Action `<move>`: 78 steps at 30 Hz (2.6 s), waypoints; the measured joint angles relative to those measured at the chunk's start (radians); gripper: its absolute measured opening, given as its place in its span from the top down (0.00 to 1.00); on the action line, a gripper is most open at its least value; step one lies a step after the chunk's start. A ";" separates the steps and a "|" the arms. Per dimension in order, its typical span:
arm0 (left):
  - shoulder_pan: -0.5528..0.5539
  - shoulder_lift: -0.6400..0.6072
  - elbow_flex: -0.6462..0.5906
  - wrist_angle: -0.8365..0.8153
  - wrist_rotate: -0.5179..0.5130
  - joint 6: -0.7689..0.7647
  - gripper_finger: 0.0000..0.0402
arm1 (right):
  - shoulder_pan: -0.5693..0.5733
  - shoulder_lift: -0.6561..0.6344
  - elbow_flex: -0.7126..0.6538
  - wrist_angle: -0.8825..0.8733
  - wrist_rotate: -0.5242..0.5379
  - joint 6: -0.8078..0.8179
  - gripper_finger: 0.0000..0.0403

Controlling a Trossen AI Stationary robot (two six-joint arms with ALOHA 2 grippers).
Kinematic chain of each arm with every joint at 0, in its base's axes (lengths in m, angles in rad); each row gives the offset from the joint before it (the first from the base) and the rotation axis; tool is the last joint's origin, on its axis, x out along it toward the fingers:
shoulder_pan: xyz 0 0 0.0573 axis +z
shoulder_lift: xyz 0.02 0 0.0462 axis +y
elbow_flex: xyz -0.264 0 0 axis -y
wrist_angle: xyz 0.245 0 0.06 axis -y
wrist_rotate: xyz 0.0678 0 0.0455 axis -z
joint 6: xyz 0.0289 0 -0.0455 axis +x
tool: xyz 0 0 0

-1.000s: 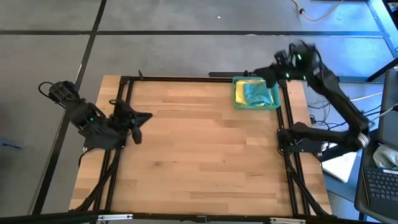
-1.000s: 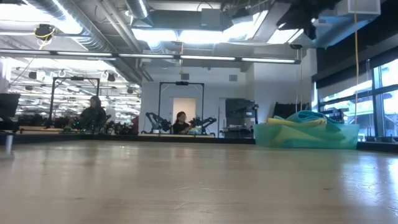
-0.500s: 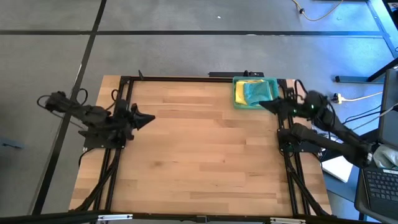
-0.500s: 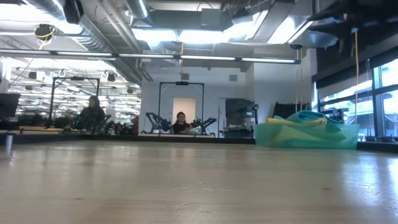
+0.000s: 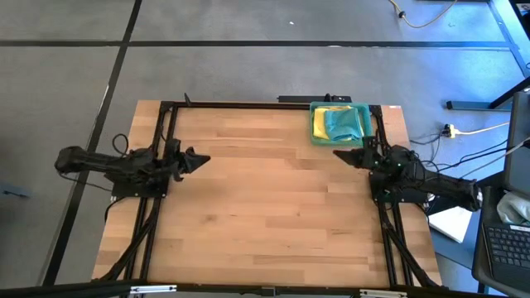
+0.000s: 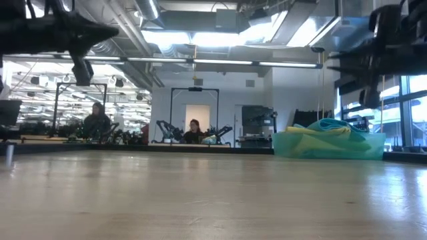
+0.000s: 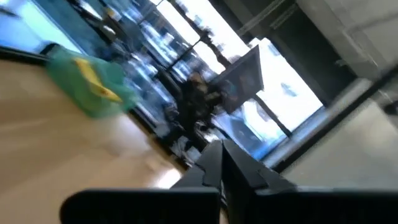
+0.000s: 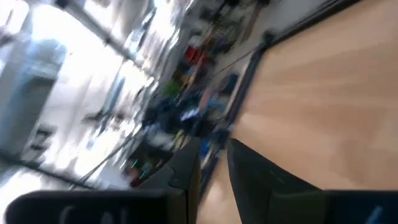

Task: Fold microfiber towels
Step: Return to Home Position

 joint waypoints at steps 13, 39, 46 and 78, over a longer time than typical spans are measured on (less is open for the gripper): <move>0.076 -0.068 -0.005 -0.132 0.001 0.028 1.00 | 0.063 0.001 0.003 -0.047 -0.028 -0.329 0.79; 0.076 -0.059 -0.004 -0.226 -0.085 0.811 1.00 | 0.063 0.010 0.003 -0.034 -0.369 -1.263 0.79; 0.076 -0.060 -0.004 -0.225 -0.093 0.842 1.00 | 0.063 0.011 0.003 -0.034 -0.369 -1.158 0.79; 0.076 -0.060 -0.004 -0.232 0.171 0.873 1.00 | 0.063 0.011 0.004 0.002 -0.313 -0.867 0.79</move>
